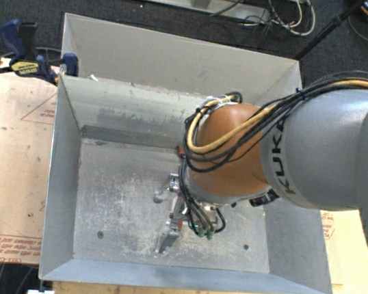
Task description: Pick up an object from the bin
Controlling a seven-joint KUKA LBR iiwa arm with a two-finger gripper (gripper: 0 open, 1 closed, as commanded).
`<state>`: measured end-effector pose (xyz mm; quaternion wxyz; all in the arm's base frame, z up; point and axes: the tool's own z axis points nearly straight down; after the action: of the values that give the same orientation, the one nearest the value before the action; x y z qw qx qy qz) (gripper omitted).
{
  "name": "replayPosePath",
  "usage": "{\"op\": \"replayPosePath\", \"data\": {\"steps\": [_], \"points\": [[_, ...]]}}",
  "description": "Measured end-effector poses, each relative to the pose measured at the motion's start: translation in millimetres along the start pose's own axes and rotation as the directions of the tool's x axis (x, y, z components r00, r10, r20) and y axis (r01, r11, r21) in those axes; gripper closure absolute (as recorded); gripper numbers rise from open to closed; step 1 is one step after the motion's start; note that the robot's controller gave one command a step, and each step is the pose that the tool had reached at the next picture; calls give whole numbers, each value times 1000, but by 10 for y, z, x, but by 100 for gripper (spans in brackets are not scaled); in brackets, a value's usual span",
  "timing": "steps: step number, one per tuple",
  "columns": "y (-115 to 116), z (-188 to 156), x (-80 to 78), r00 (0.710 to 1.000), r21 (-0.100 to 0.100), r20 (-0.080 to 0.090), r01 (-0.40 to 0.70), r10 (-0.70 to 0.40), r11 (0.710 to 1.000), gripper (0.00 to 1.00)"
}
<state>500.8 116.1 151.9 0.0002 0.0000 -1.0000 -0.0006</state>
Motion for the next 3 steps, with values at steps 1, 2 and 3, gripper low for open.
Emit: {"op": "replayPosePath", "data": {"steps": [1, 2, 3], "points": [[-361, 441, -341, 998, -2, 10, 57, -57, 998, 0], [-529, 707, -369, 997, -1, 11, -71, 71, 997, 0], [-821, 694, -912, 1000, -5, 14, 10, -10, 1000, 100]]}}
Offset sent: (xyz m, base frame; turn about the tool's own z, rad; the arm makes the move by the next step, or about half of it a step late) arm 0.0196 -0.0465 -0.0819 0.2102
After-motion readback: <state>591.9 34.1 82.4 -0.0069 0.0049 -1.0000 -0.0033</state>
